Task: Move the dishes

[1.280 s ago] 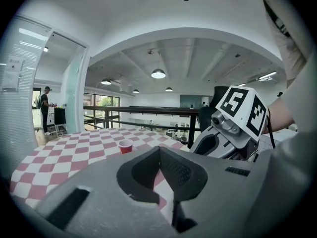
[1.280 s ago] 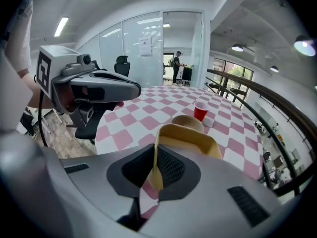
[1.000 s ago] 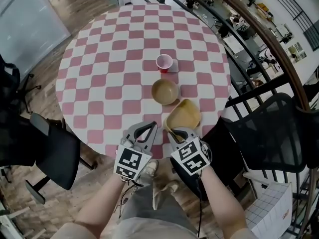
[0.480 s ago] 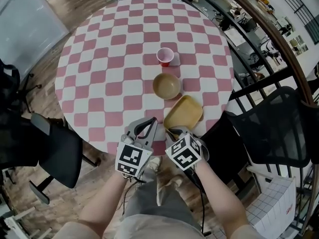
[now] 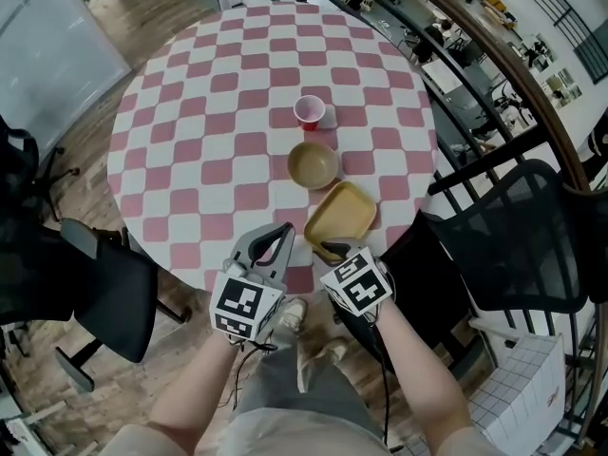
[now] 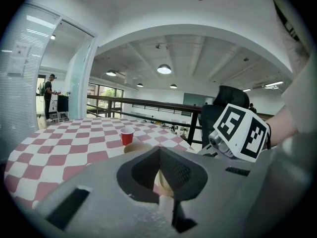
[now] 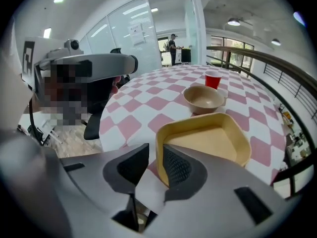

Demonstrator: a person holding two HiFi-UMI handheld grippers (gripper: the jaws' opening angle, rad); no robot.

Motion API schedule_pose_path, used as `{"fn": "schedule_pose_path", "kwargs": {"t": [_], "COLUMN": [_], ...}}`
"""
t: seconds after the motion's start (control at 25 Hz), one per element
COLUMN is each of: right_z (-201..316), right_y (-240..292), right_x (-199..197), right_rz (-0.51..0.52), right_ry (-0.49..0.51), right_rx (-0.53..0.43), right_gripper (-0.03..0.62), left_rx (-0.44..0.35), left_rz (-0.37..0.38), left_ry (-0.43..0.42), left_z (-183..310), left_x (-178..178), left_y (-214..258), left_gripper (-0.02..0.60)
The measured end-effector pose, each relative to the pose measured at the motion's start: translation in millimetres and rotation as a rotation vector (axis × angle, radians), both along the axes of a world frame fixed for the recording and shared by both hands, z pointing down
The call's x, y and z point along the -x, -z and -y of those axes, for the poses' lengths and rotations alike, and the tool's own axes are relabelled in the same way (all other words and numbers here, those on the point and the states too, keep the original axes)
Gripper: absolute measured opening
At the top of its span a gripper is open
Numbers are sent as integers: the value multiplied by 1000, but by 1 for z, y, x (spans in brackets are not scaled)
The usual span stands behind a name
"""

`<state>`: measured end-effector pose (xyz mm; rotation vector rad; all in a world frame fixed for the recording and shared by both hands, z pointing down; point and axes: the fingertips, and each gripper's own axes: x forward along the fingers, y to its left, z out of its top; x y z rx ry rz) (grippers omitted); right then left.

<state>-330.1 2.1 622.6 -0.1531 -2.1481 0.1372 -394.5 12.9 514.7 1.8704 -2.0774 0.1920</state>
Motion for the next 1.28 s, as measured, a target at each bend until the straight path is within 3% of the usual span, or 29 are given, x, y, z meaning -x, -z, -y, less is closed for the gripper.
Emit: {"fn": "schedule_pose_path", "kwargs": {"t": [0.16, 0.4, 0.72, 1.04, 1.28], "right_z": [2, 8, 14, 32, 30], "right_y": [28, 102, 223, 355, 434], "right_x": [1, -4, -29, -89, -155], "right_rz": [70, 216, 415, 619, 748], "right_ry": [-40, -94, -136, -230, -310], "right_rx": [31, -10, -74, -215, -352], "right_gripper": [95, 84, 46, 38, 37], "left_rx": [-27, -97, -212, -314, -373], "left_rz": [9, 57, 157, 255, 249], "left_ry": [22, 25, -60, -133, -212], "left_z": [-1, -4, -2, 2, 7], "left_x": [3, -3, -31, -78, -121], "left_y": [21, 79, 175, 277, 326], "left_gripper": [14, 12, 12, 14, 14]}}
